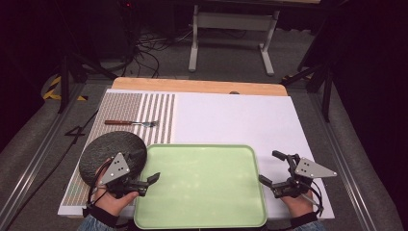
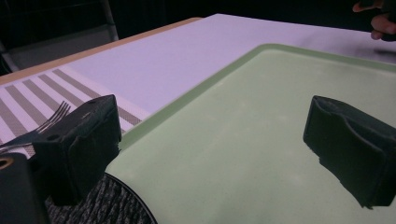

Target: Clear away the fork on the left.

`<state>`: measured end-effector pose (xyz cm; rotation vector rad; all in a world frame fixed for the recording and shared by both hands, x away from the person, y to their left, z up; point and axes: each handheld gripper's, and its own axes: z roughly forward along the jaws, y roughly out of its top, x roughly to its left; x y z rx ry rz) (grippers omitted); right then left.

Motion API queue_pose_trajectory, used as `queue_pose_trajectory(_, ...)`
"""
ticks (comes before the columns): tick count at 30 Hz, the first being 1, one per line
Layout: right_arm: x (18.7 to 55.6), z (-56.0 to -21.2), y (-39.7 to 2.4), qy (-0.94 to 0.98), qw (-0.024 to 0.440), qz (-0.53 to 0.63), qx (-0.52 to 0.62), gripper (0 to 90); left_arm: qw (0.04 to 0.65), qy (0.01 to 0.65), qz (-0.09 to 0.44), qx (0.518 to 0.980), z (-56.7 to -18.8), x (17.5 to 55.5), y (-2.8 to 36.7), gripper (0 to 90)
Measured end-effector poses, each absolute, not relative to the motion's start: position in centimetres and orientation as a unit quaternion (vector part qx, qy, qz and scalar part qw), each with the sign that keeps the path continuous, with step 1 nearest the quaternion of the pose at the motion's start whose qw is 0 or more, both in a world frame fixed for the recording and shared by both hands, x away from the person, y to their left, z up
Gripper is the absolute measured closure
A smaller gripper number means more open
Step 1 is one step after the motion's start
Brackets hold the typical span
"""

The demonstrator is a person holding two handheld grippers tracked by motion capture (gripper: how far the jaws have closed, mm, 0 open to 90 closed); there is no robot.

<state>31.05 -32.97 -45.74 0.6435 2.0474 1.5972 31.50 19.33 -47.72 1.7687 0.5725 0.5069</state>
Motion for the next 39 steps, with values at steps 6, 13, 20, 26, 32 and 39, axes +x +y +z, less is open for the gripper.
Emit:
queue_pose_trajectory(6, 31.1, -45.8, -33.0, 0.744, 0.226, 0.582, 0.237, 1.5, 0.572, 0.249, 0.217, 0.751, -47.7, 31.6, 19.5, 3.9)
queue_pose_trajectory(13, 31.2, -45.8, -32.9, 0.75, 0.22, 0.578, 0.236, 2.3, 0.569, 0.25, 0.203, 0.757, -47.7, 31.8, 19.4, 4.6)
queue_pose_trajectory(20, 31.4, -45.8, -32.8, 0.753, 0.218, 0.574, 0.237, 3.1, 0.564, 0.242, 0.197, 0.765, -47.3, 32.0, 19.4, 4.5)
queue_pose_trajectory(26, 31.5, -45.6, -32.9, 0.75, 0.215, 0.578, 0.237, 4.0, 0.556, 0.243, 0.182, 0.773, -46.8, 32.5, 19.5, 4.8)
queue_pose_trajectory(32, 31.7, -45.6, -32.9, 0.752, 0.213, 0.577, 0.238, 4.1, 0.549, 0.237, 0.184, 0.78, -45.9, 33.4, 19.7, 7.3)
queue_pose_trajectory(39, 31.8, -45.7, -33.0, 0.752, 0.213, 0.576, 0.241, 4.0, 0.546, 0.229, 0.183, 0.785, -45.0, 34.5, 20.1, 7.2)
